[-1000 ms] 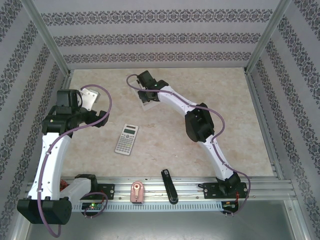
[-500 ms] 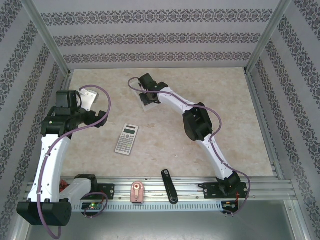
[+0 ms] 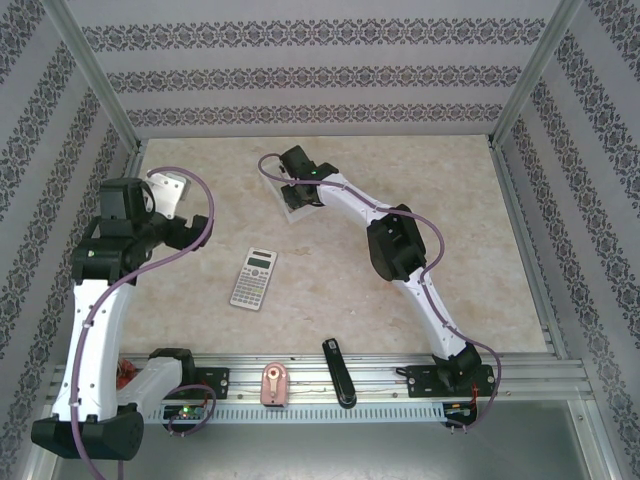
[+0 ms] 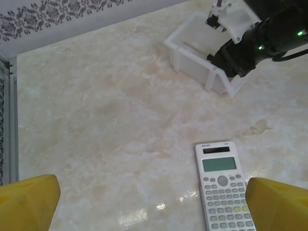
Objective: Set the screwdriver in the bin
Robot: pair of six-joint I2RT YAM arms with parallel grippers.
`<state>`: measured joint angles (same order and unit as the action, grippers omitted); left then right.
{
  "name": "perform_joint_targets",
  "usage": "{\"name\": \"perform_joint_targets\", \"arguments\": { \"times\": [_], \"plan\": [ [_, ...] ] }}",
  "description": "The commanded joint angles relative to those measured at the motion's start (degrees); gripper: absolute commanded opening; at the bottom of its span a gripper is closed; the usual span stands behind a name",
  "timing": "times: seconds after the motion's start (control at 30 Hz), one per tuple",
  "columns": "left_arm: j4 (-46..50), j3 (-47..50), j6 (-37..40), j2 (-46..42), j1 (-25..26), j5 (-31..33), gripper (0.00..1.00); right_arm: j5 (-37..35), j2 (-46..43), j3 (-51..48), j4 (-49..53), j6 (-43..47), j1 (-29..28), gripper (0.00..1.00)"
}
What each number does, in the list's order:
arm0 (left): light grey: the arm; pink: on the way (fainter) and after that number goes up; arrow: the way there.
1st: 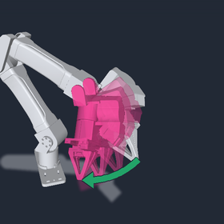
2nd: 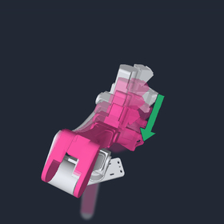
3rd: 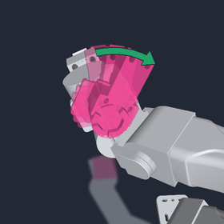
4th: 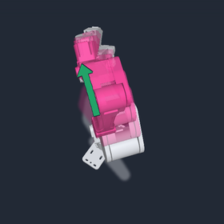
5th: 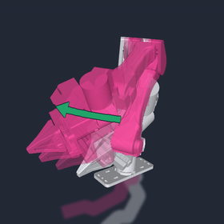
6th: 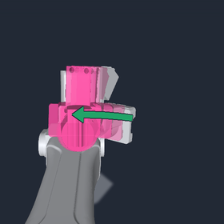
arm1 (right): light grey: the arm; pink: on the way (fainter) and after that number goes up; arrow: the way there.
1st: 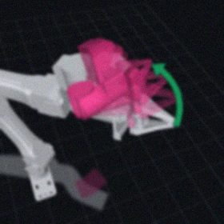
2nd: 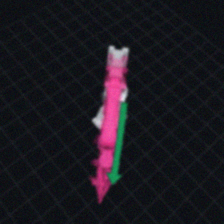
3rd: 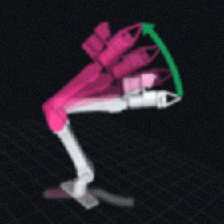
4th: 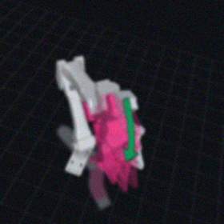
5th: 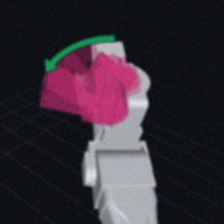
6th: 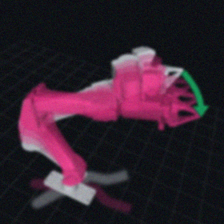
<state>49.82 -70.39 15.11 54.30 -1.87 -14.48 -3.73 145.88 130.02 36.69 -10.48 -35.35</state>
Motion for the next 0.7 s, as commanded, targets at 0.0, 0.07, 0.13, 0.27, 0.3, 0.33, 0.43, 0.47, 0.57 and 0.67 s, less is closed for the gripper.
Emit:
{"name": "perform_joint_targets", "arguments": {
  "times": [0.0, 0.07, 0.13, 0.27, 0.3, 0.33, 0.43, 0.47, 0.57, 0.67],
  "plan": [
    [-0.63, 0.2, -2.42, -2.05, 0.55, -1.84, 0.99, 0.43, -1.92, 1.23, 0.7, -0.31, 0.56, 0.28],
    [-0.71, -0.35, -3.35, -2.03, 0.55, -1.89, 0.99, 1.13, -1.83, 1.89, 1.1, -0.65, 0.87, 0.3],
    [-0.81, -0.86, -4.16, -2.32, 0.55, -2.94, 0.99, 1.84, -2.09, 1.73, 0.84, -0.98, 1.14, 0.31],
    [-1.17, -1.82, -5.03, -2.37, 0.51, -4.25, 0.99, 1.4, -2.6, 2.03, 0.67, -1.52, 1.47, 0.33],
    [-1.11, -1.99, -5.05, -2.04, 0.55, -4.18, 0.99, 1.33, -2.9, 2.2, 0.58, -1.55, 1.47, 0.33],
    [-0.96, -2.11, -5.22, -1.77, 0.55, -3.99, 0.99, 1.17, -3.13, 2.64, 0.58, -1.77, 1.44, 0.34],
    [-0.85, -2.23, -6.26, -1.29, 0.55, -3.48, 0.99, 1.35, -4.32, 3.79, 0.15, -2.56, 1.52, 0.4],
    [-0.96, -1.97, -6.25, -1.31, 0.55, -3.69, 0.99, 1.55, -4.63, 4.27, 0.14, -2.66, 1.52, 0.41],
    [-1.82, -1.03, -6.48, -1.9, 0.55, -3.89, 0.99, 1.36, -5.28, 6.55, 1.71, -2.79, 1.52, 0.41],
    [-2.09, -0.56, -6.85, -1.6, 0.55, -4.56, 0.99, 0.65, -7.21, 6.85, 2.94, -3.4, 1.56, 0.42]
  ]
}}
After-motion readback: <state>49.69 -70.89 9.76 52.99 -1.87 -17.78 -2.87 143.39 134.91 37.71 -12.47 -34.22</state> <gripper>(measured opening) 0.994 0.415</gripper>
